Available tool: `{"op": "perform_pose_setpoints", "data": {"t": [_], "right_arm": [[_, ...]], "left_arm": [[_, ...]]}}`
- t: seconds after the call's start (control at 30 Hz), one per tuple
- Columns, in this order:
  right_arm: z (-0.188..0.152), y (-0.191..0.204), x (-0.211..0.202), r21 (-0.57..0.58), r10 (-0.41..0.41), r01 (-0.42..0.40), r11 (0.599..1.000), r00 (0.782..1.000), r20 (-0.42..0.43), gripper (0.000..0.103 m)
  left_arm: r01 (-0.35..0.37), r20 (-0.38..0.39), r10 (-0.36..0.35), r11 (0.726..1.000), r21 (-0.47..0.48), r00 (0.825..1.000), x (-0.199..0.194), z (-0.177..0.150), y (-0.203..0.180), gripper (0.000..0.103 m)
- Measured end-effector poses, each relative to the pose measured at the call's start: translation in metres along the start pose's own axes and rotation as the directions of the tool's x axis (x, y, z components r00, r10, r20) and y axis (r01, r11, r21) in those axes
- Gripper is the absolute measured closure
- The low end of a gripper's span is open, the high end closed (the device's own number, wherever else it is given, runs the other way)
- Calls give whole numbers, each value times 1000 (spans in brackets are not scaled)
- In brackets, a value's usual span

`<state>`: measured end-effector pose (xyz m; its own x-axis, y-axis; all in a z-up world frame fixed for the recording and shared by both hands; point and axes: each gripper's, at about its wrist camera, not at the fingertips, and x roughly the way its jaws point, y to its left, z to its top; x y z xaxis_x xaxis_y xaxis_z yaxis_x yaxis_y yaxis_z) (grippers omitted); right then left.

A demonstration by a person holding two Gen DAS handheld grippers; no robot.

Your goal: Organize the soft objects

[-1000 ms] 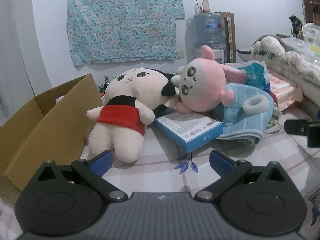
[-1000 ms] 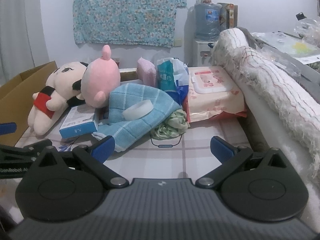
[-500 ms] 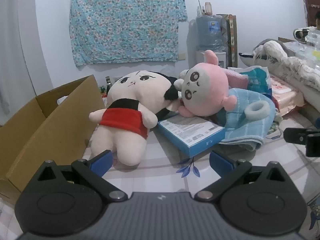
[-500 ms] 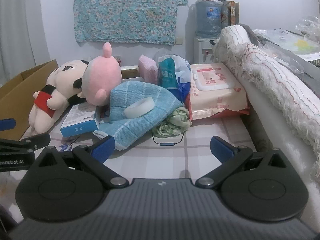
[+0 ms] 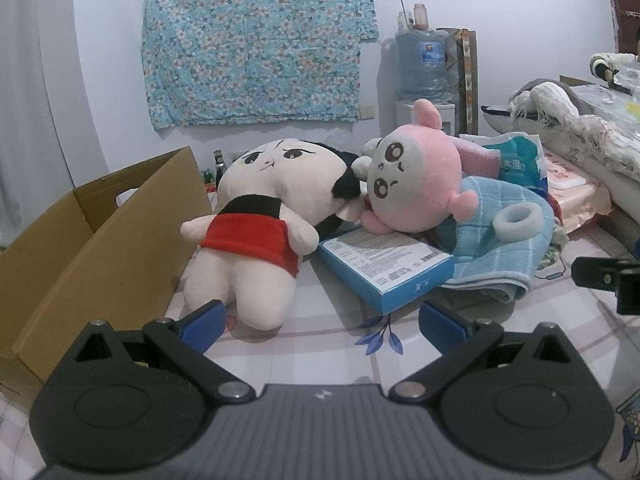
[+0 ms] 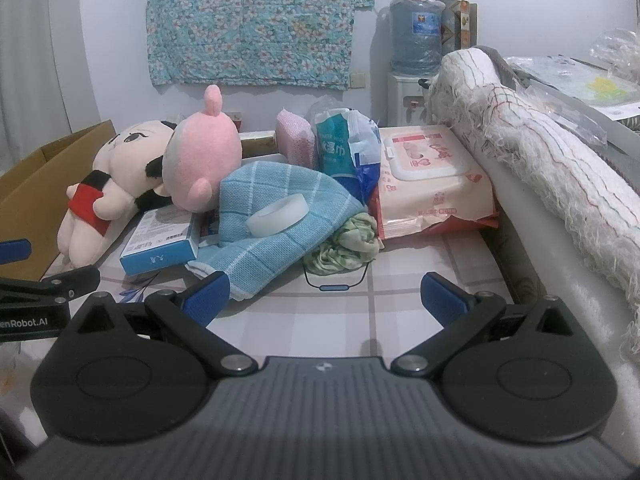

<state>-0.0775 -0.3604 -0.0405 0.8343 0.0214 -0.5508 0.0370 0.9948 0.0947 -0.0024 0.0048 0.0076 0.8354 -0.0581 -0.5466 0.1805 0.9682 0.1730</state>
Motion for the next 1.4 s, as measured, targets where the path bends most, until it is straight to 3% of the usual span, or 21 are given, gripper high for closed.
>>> {"op": "perform_pose_setpoints", "data": {"t": [1.4], "right_arm": [[-1, 0, 1, 2, 5, -5, 1000, 1000, -7, 1]], "left_arm": [[5, -5, -5, 1000, -11, 1000, 2, -5, 3, 0]]}}
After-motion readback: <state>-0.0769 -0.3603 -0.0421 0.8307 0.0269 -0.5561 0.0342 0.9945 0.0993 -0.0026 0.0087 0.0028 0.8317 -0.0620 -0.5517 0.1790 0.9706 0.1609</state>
